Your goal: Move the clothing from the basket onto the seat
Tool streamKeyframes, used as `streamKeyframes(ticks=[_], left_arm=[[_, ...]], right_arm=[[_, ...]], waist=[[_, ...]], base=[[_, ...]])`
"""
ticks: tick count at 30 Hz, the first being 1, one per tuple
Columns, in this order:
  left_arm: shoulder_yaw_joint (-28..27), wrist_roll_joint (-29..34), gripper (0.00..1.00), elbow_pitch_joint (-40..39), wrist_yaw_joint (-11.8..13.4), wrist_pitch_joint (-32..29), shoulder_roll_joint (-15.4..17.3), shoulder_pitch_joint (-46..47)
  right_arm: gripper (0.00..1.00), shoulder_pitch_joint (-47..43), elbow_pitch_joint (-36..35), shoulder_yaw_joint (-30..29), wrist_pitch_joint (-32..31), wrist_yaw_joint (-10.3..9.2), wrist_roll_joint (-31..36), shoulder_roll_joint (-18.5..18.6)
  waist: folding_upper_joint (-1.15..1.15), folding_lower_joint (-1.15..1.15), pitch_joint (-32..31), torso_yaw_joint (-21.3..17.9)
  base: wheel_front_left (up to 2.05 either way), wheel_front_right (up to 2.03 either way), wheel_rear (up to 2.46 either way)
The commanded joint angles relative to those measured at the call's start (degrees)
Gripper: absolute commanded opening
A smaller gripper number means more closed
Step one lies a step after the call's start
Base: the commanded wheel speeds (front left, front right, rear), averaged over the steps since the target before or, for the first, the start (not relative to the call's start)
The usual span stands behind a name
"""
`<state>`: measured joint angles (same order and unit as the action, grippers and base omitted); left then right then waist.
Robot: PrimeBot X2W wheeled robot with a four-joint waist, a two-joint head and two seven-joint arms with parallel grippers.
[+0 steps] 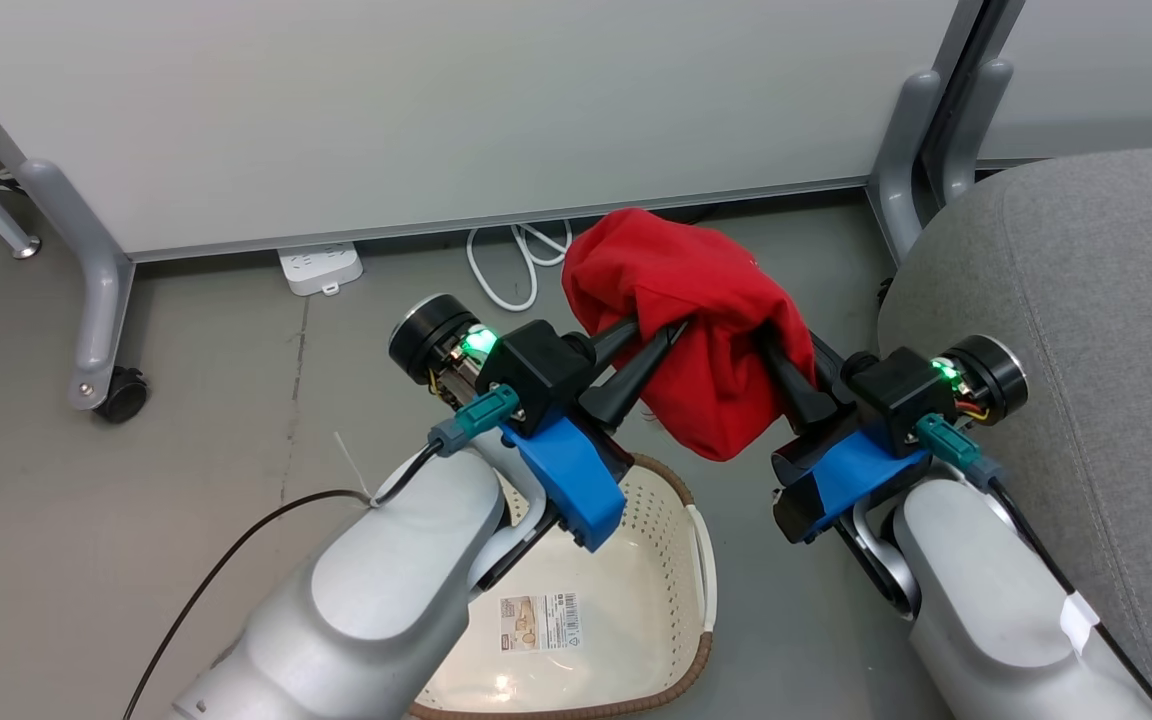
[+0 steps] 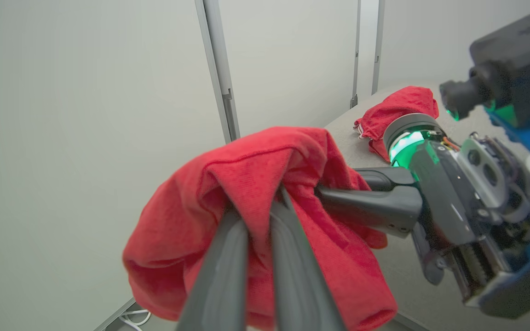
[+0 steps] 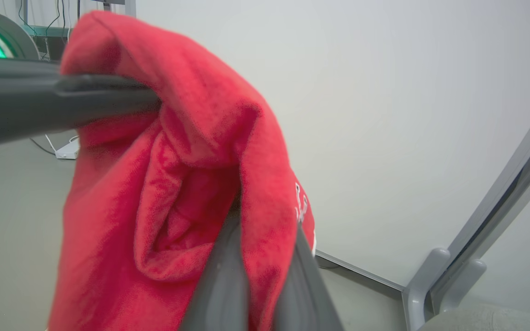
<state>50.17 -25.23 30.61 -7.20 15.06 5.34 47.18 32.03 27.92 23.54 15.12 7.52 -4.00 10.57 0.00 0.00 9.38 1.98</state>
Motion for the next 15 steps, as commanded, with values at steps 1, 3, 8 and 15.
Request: streamKeyframes(ticks=[1,3,8,15], left_arm=[[-0.1,-0.16,0.29,0.16,-0.01,0.16,0.24,0.54],[-0.25,-0.38,1.0,0.29,-0.02,0.17,0.19,0.47],[-0.38,-0.36,1.0,0.6,-0.06,0.16,0.34,0.5],[-0.67,-0.01,1.0,0.72,0.12,0.16,0.61,0.48]], right_arm=[[0.0,0.44,0.05,-0.28,0.04,-0.06,-0.1,-0.25],[0.0,0.33,-0.07,-0.47,0.04,-0.06,-0.23,-0.28],[0.0,0.15,-0.46,-1.32,0.04,-0.06,-0.21,-0.28],[0.0,-0.67,-1.79,-4.49,0.04,-0.06,-0.56,-0.68]], waist=[[0.0,0.0,-0.02,0.01],[0.0,0.0,-0.01,0.0],[0.0,0.0,0.19,-0.12],[0.0,0.0,1.06,-0.78]], base=[[0.0,0.0,0.0],[0.0,0.0,0.0],[0.0,0.0,0.0],[0.0,0.0,0.0]])
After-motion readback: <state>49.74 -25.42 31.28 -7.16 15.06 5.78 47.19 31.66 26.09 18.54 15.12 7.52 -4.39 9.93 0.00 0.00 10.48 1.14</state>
